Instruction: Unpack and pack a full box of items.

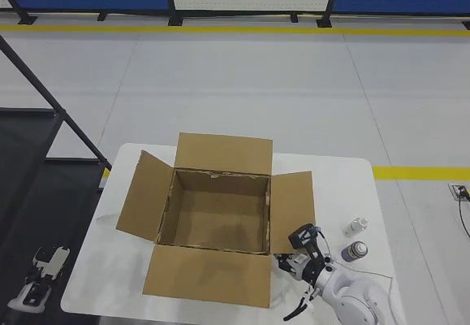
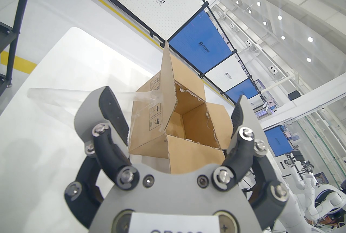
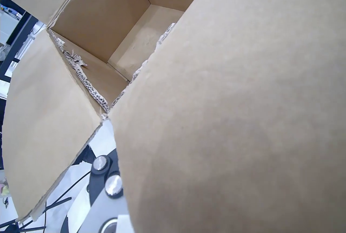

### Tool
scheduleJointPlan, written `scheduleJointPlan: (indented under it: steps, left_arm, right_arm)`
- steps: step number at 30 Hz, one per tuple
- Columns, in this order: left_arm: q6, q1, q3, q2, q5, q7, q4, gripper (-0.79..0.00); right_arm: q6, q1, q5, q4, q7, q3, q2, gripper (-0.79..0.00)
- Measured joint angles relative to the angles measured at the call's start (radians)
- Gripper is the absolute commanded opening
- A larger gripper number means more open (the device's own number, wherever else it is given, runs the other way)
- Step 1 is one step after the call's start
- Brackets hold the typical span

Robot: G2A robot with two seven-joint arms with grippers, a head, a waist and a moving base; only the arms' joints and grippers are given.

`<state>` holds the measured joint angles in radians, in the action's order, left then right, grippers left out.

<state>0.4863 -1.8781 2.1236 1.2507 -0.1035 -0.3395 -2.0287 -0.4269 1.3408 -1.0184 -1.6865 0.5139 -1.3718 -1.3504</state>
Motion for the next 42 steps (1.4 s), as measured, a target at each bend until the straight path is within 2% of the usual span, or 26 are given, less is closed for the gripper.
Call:
scheduleJointPlan:
  steps: [2, 4, 6, 10, 18, 20, 23, 25, 28, 31, 36, 42]
  left_arm:
    - [0.0, 0.0, 0.0, 0.0, 0.0, 0.0, 0.0, 0.0]
    - [0.0, 0.0, 0.0, 0.0, 0.0, 0.0, 0.0, 0.0]
    - [0.0, 0.0, 0.0, 0.0, 0.0, 0.0, 0.0, 0.0]
    - [0.0, 0.0, 0.0, 0.0, 0.0, 0.0, 0.0, 0.0]
    - [0.0, 0.0, 0.0, 0.0, 0.0, 0.0, 0.0, 0.0]
    - [0.0, 0.0, 0.0, 0.0, 0.0, 0.0, 0.0, 0.0]
    - [0.0, 0.0, 0.0, 0.0, 0.0, 0.0, 0.0, 0.0]
    - [0.0, 0.0, 0.0, 0.0, 0.0, 0.0, 0.0, 0.0]
    - [0.0, 0.0, 0.0, 0.0, 0.0, 0.0, 0.0, 0.0]
    - [0.0, 0.0, 0.0, 0.0, 0.0, 0.0, 0.0, 0.0]
    - [0.0, 0.0, 0.0, 0.0, 0.0, 0.0, 0.0, 0.0]
    - [0.0, 0.0, 0.0, 0.0, 0.0, 0.0, 0.0, 0.0]
  right_arm:
    - [0.019, 0.002, -0.008, -0.004, 0.0, -0.002, 0.002, -0.785]
    - [0.038, 0.017, -0.019, -0.021, -0.002, -0.016, 0.006, -0.659]
    - [0.052, 0.049, -0.031, -0.054, -0.007, -0.04, 0.011, -0.566]
    - [0.102, 0.127, -0.062, -0.135, -0.006, -0.09, 0.021, -0.449]
    - [0.237, 0.272, -0.12, -0.256, 0.02, -0.171, 0.033, -0.289]
    - [0.281, 0.29, -0.141, -0.269, 0.03, -0.174, 0.033, -0.215]
    - [0.316, 0.304, -0.159, -0.276, 0.044, -0.173, 0.034, -0.2]
    - [0.338, 0.297, -0.171, -0.262, 0.07, -0.169, 0.035, -0.157]
    - [0.374, 0.267, -0.18, -0.226, 0.105, -0.163, 0.035, -0.172]
    - [0.397, 0.23, -0.176, -0.18, 0.131, -0.155, 0.035, -0.222]
    - [0.374, 0.166, -0.13, -0.086, 0.138, -0.164, 0.037, -0.323]
    - [0.344, 0.118, -0.086, 0.0, 0.14, -0.178, 0.042, -0.785]
